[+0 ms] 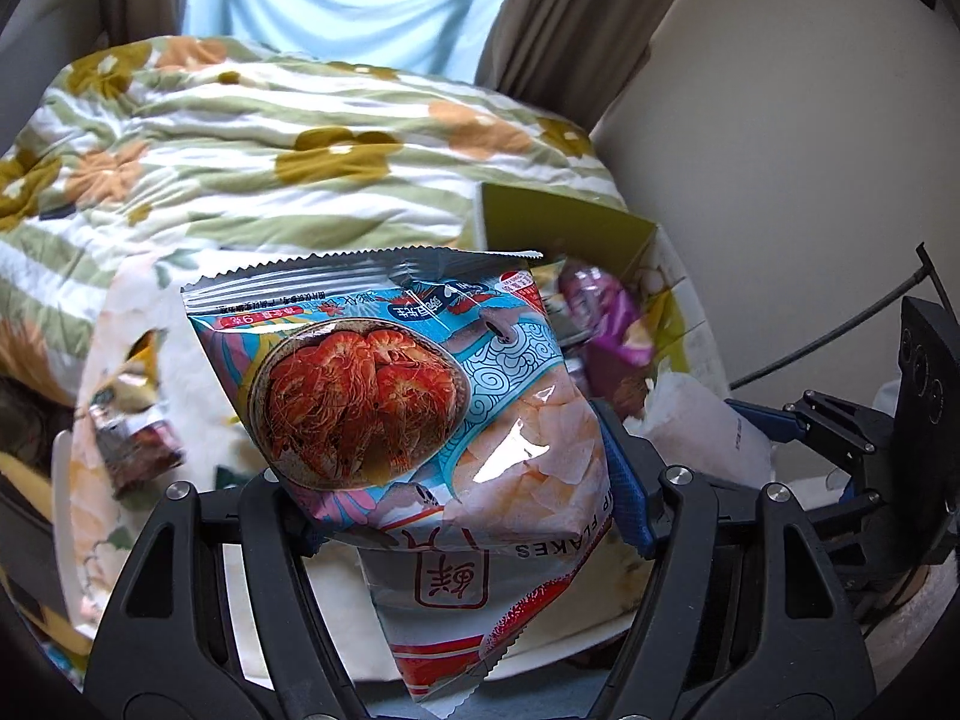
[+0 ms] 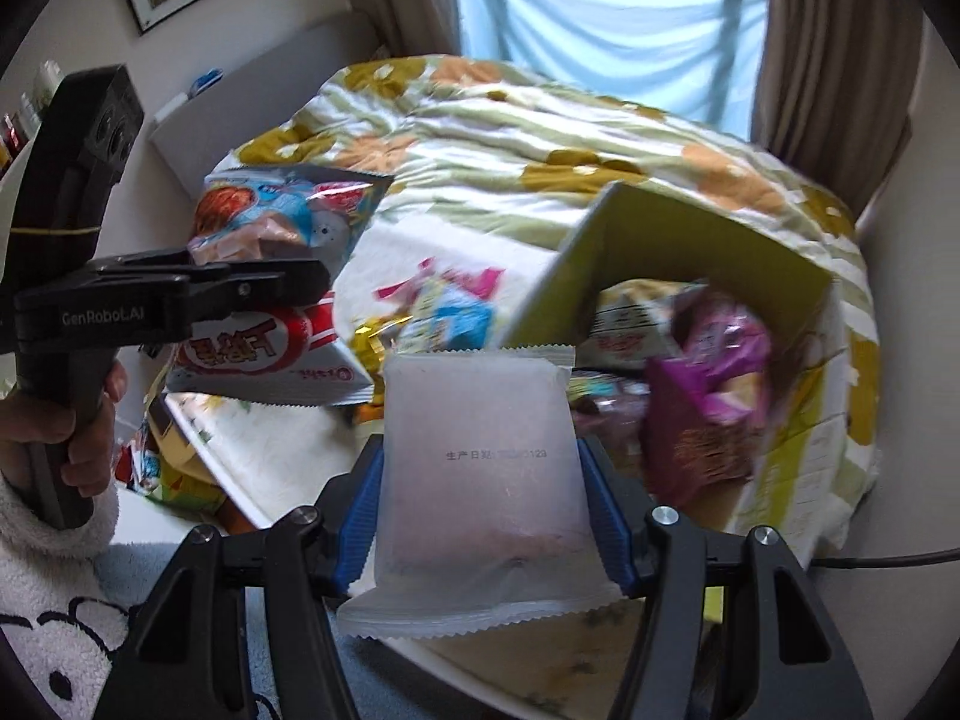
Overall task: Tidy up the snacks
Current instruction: 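Carry both held bags over the box and open both tools to drop them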
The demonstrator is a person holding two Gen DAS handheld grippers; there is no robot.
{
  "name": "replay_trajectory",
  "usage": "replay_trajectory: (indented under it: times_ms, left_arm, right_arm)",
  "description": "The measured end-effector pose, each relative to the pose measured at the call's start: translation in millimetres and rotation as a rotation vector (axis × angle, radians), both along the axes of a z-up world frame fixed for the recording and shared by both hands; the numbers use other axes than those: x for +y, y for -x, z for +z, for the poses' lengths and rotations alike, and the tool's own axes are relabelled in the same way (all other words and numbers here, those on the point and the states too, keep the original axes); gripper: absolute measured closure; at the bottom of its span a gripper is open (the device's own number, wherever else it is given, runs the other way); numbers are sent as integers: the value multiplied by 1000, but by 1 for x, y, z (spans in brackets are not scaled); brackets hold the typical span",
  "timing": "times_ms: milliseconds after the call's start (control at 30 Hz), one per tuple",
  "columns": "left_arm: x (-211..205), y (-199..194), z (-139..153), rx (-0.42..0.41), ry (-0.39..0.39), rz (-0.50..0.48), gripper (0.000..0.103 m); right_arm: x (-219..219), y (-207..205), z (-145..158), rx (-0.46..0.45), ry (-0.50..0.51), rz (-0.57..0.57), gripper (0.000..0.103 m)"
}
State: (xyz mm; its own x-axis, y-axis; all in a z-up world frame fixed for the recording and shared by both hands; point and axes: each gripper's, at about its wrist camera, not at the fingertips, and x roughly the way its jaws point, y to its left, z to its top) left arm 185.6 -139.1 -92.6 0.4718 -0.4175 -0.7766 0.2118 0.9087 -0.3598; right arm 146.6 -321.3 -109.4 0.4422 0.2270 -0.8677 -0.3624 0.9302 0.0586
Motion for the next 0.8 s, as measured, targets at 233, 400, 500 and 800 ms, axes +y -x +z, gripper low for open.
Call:
replay_trajectory:
  times_ms: [233, 400, 500, 800]
  left_arm:
    - [-84, -27, -13, 31, 9, -66, 35]
    - [-130, -33, -28, 65, 43, -133, 21]
    - [-147, -29, -30, 39, -29, -148, 1]
    - [-125, -16, -44, 50, -100, -119, 1]
  right_arm:
    - [-82, -17, 8, -51, 36, -159, 46]
    - [-128, -22, 10, -54, -32, -261, 46]
    - [-140, -19, 10, -56, -50, -296, 46]
    - [-136, -12, 1, -73, -85, -352, 46]
